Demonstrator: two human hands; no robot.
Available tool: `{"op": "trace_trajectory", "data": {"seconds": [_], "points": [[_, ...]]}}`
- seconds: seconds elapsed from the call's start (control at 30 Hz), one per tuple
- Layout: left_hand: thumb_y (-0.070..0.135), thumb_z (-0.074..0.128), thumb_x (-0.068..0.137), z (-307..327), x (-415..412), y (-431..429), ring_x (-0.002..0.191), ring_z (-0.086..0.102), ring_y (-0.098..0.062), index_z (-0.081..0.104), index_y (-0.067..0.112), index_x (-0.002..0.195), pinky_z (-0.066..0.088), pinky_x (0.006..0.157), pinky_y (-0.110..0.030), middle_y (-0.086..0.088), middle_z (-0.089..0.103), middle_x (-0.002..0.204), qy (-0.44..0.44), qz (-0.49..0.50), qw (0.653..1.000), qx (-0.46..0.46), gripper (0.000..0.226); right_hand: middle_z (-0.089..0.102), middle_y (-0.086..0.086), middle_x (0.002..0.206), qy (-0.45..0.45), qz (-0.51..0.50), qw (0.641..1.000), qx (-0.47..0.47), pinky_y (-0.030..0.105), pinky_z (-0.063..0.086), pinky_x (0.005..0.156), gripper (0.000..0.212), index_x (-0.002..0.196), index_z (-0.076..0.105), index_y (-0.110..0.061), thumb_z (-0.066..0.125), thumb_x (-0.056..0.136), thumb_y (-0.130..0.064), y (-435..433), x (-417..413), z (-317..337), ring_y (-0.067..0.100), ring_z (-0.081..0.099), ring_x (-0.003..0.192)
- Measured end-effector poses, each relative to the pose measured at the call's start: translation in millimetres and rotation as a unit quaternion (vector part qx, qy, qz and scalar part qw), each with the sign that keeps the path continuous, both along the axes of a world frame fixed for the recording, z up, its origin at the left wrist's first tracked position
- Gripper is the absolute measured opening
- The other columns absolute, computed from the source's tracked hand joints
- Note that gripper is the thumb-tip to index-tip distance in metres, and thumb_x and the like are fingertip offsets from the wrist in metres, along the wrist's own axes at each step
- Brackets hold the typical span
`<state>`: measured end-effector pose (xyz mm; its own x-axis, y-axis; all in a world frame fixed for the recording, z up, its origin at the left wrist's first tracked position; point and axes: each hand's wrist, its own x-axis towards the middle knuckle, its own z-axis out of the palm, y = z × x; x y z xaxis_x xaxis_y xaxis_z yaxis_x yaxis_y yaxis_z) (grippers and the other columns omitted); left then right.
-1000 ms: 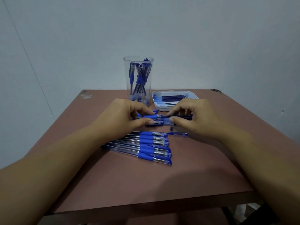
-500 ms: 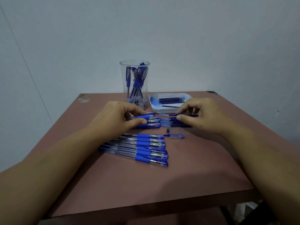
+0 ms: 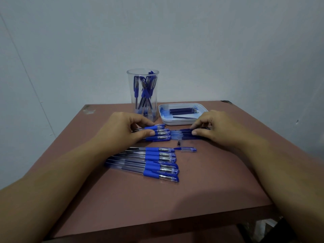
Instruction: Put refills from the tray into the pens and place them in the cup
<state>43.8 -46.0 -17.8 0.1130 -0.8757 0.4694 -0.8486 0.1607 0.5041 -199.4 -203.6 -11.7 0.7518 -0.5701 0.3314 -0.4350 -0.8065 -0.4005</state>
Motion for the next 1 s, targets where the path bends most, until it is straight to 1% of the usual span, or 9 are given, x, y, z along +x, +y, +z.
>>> {"op": "trace_trajectory", "data": {"seconds": [0.13, 0.23, 0.3, 0.4, 0.57, 0.67, 0.73, 0.8, 1.0], "points": [[0.039, 0.076, 0.077, -0.6, 1.2, -0.8, 0.074, 0.06, 0.002, 0.064, 0.052, 0.087, 0.042, 0.057, -0.009, 0.023, 0.067, 0.074, 0.001, 0.003, 1.0, -0.001, 0.021, 0.062, -0.015, 0.083, -0.01, -0.003, 1.0, 0.001, 0.002, 0.037, 0.067, 0.008, 0.091, 0.074, -0.028, 0.075, 0.084, -0.025, -1.4, 0.6, -2.0, -0.013, 0.052, 0.08], [0.038, 0.077, 0.077, -1.4, 3.6, -1.4, 0.072, 0.06, 0.002, 0.065, 0.052, 0.086, 0.043, 0.057, -0.008, 0.024, 0.066, 0.071, 0.007, 0.007, 1.0, -0.006, 0.02, 0.064, -0.014, 0.087, -0.03, -0.004, 1.0, 0.001, 0.01, 0.038, 0.068, 0.01, 0.085, 0.071, -0.037, 0.074, 0.084, -0.028, -3.9, 2.7, 0.4, -0.003, 0.055, 0.082], [0.038, 0.077, 0.078, -2.3, 5.2, -1.5, 0.071, 0.06, 0.001, 0.068, 0.049, 0.088, 0.043, 0.057, -0.008, 0.025, 0.066, 0.07, 0.014, 0.015, 1.0, -0.007, 0.018, 0.064, -0.015, 0.088, -0.03, -0.005, 1.0, -0.006, 0.011, 0.036, 0.069, 0.009, 0.086, 0.07, -0.037, 0.073, 0.085, -0.029, -6.1, 5.1, 8.5, -0.005, 0.054, 0.085], [0.036, 0.077, 0.078, -3.3, 7.1, -2.1, 0.072, 0.061, -0.001, 0.073, 0.044, 0.091, 0.044, 0.058, -0.008, 0.026, 0.065, 0.068, 0.015, 0.024, 1.0, -0.011, 0.016, 0.06, -0.02, 0.089, -0.006, -0.01, 1.0, -0.025, 0.001, 0.035, 0.066, 0.005, 0.093, 0.07, -0.031, 0.069, 0.089, -0.03, -13.9, 12.7, 24.4, -0.018, 0.049, 0.083], [0.036, 0.078, 0.078, -3.1, 9.6, -2.0, 0.077, 0.06, 0.001, 0.074, 0.042, 0.094, 0.044, 0.061, -0.007, 0.027, 0.063, 0.07, -0.016, 0.029, 0.999, -0.022, 0.018, 0.063, -0.013, 0.096, 0.051, -0.027, 0.998, -0.025, 0.013, 0.036, 0.067, 0.009, 0.098, 0.071, -0.03, 0.068, 0.09, -0.03, -51.0, 38.7, 32.8, 0.003, 0.056, 0.089], [0.039, 0.077, 0.078, -3.5, 12.9, -2.7, 0.078, 0.061, 0.001, 0.075, 0.041, 0.097, 0.045, 0.063, -0.008, 0.034, 0.061, 0.067, -0.03, 0.034, 0.999, -0.025, 0.019, 0.065, -0.013, 0.094, 0.102, -0.036, 0.994, -0.002, 0.015, 0.037, 0.066, 0.006, 0.093, 0.072, -0.032, 0.071, 0.087, -0.03, -69.6, 51.3, 33.2, 0.001, 0.056, 0.085], [0.041, 0.076, 0.078, -3.7, 14.2, -3.5, 0.077, 0.061, 0.002, 0.074, 0.042, 0.098, 0.043, 0.059, -0.009, 0.036, 0.06, 0.068, -0.04, 0.035, 0.998, -0.025, 0.02, 0.067, -0.014, 0.091, 0.128, -0.036, 0.991, 0.026, 0.016, 0.039, 0.068, 0.004, 0.087, 0.072, -0.033, 0.074, 0.085, -0.03, -76.1, 57.8, 32.6, 0.001, 0.058, 0.085], [0.043, 0.075, 0.078, -4.4, 14.5, -4.0, 0.077, 0.061, 0.001, 0.074, 0.041, 0.099, 0.041, 0.059, -0.009, 0.031, 0.063, 0.073, -0.047, 0.032, 0.998, -0.024, 0.021, 0.069, -0.012, 0.09, 0.15, -0.033, 0.987, 0.048, 0.019, 0.042, 0.07, 0.005, 0.088, 0.075, -0.03, 0.075, 0.083, -0.029, -79.7, 63.3, 29.8, 0.001, 0.059, 0.086], [0.043, 0.076, 0.077, -6.4, 14.8, -5.3, 0.075, 0.061, -0.003, 0.074, 0.043, 0.096, 0.048, 0.061, -0.018, 0.022, 0.07, 0.078, -0.036, 0.031, 0.999, -0.025, 0.019, 0.069, -0.01, 0.089, 0.166, -0.029, 0.984, 0.056, 0.02, 0.047, 0.071, 0.011, 0.094, 0.075, -0.019, 0.072, 0.087, -0.027, -81.6, 69.5, 23.9, 0.004, 0.06, 0.084]]}}
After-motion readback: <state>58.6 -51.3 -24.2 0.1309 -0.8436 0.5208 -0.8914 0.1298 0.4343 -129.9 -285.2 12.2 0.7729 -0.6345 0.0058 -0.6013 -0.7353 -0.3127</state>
